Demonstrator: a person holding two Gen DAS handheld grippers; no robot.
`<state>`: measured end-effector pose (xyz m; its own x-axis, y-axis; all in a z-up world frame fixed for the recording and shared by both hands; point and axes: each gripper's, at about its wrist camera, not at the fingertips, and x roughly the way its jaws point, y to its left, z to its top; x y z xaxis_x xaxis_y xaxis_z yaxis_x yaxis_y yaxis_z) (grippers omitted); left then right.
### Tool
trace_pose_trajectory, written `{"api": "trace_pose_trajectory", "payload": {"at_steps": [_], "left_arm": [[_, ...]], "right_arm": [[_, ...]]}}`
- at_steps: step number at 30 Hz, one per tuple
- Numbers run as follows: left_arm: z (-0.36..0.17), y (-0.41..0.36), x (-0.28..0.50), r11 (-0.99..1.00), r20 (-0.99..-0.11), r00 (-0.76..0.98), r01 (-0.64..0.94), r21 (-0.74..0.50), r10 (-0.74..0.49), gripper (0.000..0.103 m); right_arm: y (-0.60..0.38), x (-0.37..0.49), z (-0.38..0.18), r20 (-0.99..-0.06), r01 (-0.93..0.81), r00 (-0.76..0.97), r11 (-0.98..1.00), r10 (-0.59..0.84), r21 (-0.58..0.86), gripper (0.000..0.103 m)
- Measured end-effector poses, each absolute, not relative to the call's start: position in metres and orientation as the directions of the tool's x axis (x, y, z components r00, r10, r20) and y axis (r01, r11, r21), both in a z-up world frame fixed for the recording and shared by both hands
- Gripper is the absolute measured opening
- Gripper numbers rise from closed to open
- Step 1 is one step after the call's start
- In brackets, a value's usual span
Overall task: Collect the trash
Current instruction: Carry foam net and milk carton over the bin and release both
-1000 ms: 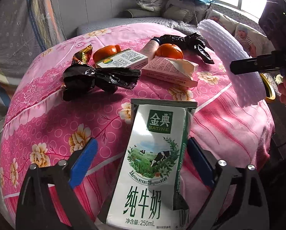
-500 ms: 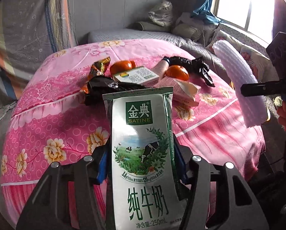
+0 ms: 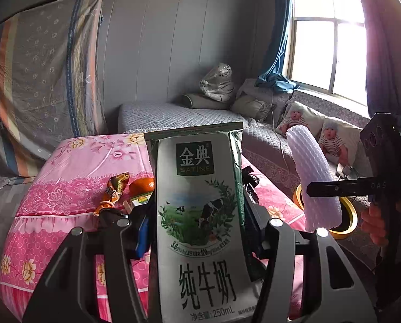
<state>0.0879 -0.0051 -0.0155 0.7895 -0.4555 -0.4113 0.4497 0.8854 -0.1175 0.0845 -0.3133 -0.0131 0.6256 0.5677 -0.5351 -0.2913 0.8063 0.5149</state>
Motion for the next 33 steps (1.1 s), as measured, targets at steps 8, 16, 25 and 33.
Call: {"api": "trace_pose_trajectory", "payload": {"at_steps": [8, 16, 25, 33], "left_arm": [[-0.007, -0.072, 0.099, 0.827, -0.398, 0.738, 0.551, -0.111, -0.545, 0.053], [-0.008, -0.141, 0.111, 0.755, -0.409, 0.664, 0.647, -0.104, -0.626, 0.053], [-0.025, -0.239, 0.124, 0.651, -0.465, 0.535, 0.748, -0.126, -0.705, 0.053], [-0.054, -0.323, 0.135, 0.589, -0.538, 0.450, 0.800, -0.110, -0.712, 0.053]], "right_arm": [[-0.382, 0.063, -0.003, -0.506, -0.132, 0.766, 0.868, 0.396, 0.479, 0.023], [-0.457, 0.045, -0.017, -0.521, 0.074, 0.826, 0.875, 0.215, 0.478, 0.023], [-0.514, 0.025, -0.044, -0.568, 0.295, 0.823, 0.863, -0.012, 0.410, 0.023], [-0.551, 0.021, -0.082, -0.628, 0.409, 0.775, 0.814, -0.071, 0.412, 0.023]]}}
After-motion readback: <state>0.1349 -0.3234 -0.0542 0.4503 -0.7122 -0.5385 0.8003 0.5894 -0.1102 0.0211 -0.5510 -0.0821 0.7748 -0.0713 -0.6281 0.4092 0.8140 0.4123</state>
